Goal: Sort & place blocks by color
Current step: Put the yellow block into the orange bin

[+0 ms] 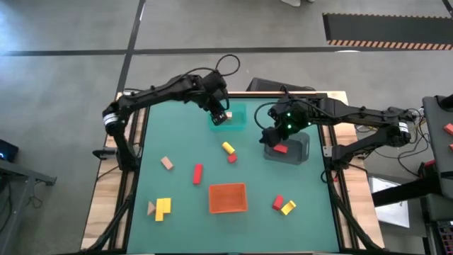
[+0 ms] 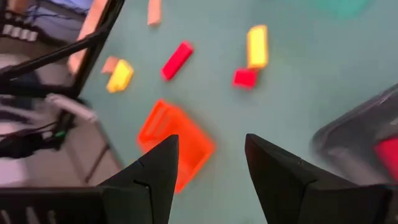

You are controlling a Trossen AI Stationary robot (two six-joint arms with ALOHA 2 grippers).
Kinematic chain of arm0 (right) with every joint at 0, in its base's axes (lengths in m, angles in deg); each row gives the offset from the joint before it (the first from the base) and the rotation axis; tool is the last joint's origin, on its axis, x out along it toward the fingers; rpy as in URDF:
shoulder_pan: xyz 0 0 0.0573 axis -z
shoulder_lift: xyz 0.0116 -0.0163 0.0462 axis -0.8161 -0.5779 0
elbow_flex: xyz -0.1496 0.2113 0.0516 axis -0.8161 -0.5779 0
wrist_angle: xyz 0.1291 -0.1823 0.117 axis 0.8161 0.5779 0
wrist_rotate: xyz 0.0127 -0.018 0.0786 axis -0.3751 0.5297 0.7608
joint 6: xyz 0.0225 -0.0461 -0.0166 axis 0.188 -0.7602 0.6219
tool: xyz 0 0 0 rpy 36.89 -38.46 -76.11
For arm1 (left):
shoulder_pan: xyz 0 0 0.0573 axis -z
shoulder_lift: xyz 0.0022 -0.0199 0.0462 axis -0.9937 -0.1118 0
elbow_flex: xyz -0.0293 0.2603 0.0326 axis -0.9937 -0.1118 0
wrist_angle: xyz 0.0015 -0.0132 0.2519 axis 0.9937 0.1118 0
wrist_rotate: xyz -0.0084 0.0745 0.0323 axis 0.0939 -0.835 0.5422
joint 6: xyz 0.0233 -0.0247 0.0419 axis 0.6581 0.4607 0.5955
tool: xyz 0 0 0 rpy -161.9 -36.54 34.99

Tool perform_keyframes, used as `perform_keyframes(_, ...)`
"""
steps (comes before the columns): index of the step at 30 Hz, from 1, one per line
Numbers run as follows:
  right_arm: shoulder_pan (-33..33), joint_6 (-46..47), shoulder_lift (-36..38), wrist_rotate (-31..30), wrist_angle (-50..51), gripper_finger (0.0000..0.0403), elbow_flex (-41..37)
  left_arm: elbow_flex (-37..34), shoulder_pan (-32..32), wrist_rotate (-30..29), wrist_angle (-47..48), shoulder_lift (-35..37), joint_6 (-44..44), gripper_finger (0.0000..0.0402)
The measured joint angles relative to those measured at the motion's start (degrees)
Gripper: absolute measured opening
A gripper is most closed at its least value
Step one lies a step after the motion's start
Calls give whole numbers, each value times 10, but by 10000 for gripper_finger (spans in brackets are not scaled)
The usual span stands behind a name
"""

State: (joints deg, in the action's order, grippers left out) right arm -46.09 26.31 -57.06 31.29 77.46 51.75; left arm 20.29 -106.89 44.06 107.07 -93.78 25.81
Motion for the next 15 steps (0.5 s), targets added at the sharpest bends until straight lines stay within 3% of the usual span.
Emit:
perform_keyframes(4,-37,65,0,30,7,176,0,-2,24,0,0,27,0,164)
perform_keyframes(15,-212,293,0,33,63,176,-28,-15,70,0,-1,87,0,164)
